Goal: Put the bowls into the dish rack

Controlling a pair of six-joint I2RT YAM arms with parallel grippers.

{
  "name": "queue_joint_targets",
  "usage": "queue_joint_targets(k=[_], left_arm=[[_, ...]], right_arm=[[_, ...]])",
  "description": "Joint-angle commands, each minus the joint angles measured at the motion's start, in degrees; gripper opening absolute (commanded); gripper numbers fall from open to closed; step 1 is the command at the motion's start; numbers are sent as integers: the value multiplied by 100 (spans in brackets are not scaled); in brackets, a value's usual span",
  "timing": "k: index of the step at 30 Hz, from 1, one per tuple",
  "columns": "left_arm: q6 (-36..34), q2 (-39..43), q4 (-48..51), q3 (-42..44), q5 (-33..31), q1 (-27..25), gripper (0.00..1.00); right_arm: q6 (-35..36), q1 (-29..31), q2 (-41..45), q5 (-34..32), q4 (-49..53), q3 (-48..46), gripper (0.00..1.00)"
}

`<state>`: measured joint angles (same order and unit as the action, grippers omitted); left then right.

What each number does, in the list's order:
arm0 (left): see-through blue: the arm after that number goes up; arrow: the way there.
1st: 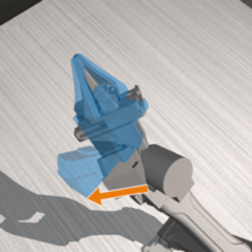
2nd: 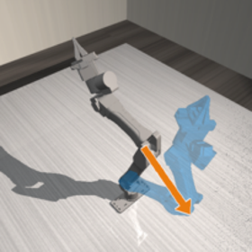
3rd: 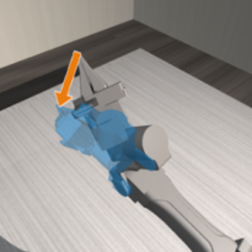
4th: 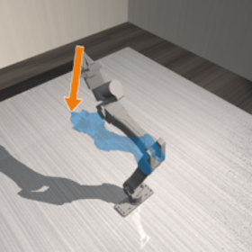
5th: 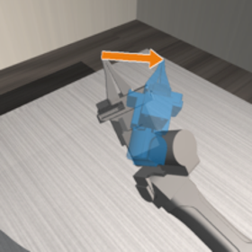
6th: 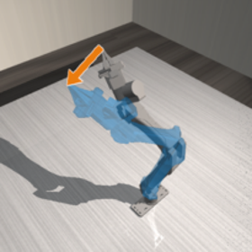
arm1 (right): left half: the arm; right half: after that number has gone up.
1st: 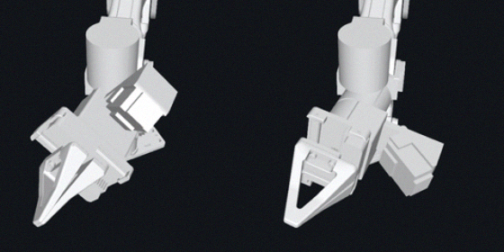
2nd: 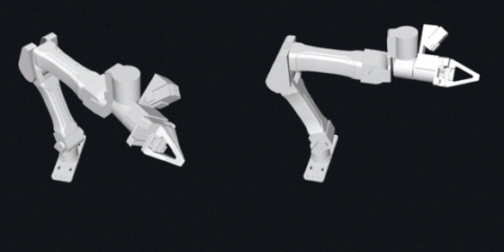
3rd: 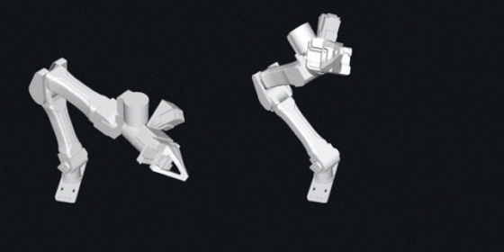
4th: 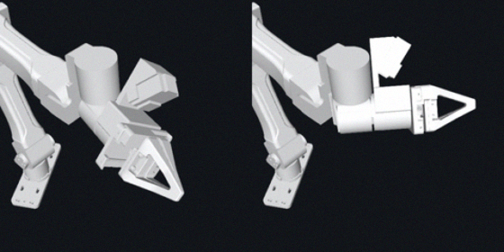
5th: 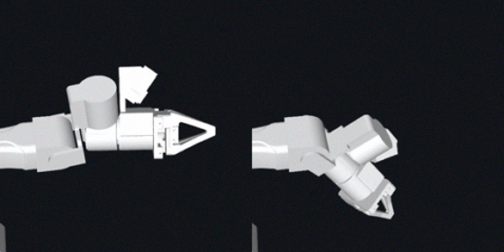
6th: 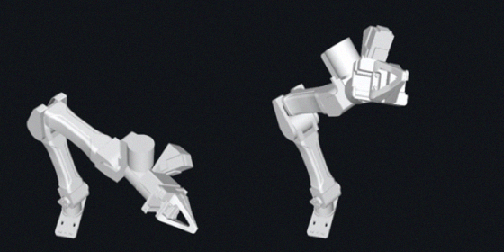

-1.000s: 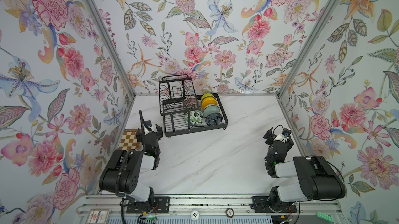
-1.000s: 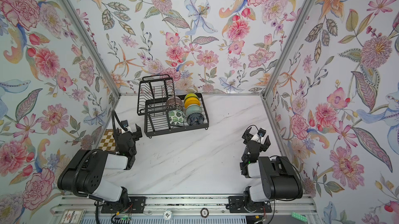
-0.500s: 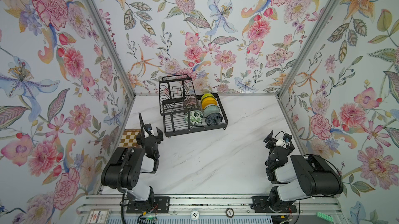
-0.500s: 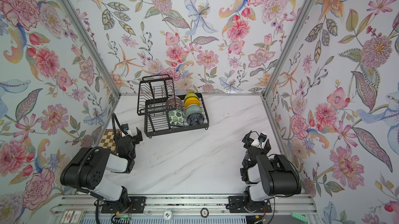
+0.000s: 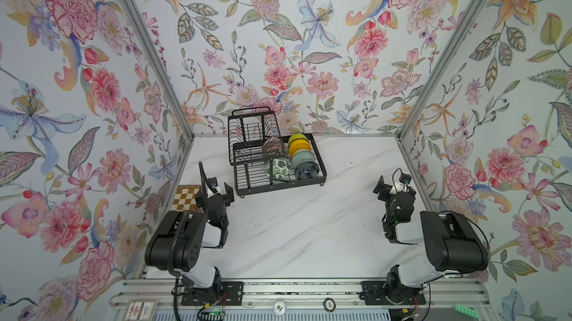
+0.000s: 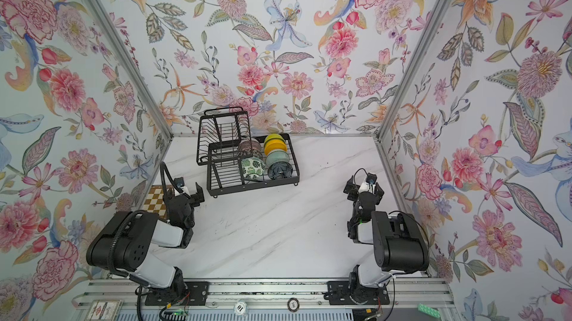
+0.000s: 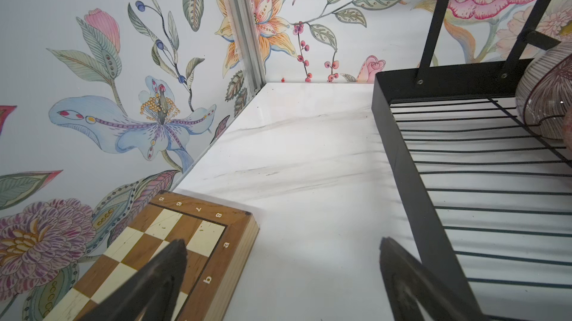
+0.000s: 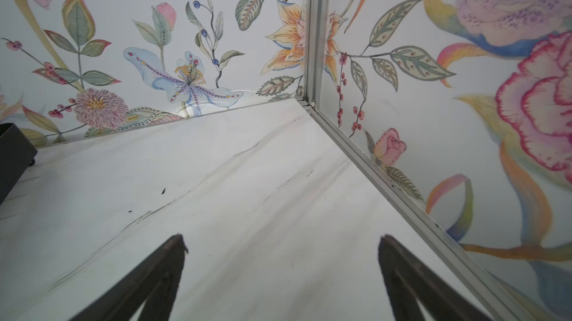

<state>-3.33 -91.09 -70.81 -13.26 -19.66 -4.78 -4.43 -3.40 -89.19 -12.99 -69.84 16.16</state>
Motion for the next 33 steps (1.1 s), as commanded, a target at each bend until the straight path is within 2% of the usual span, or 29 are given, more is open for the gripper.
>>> queue_joint_targets(k=[1, 14, 33], left_arm=[[78, -20, -153, -63, 63, 12, 99], [70, -23, -162, -63, 65, 13, 99], [70, -27, -157, -63, 67, 21, 99]], right_arm=[[-177, -12, 59, 273, 570, 19, 98], [-68, 116, 50, 73, 411, -47, 99], [-50, 116, 61, 177, 388, -67, 99]])
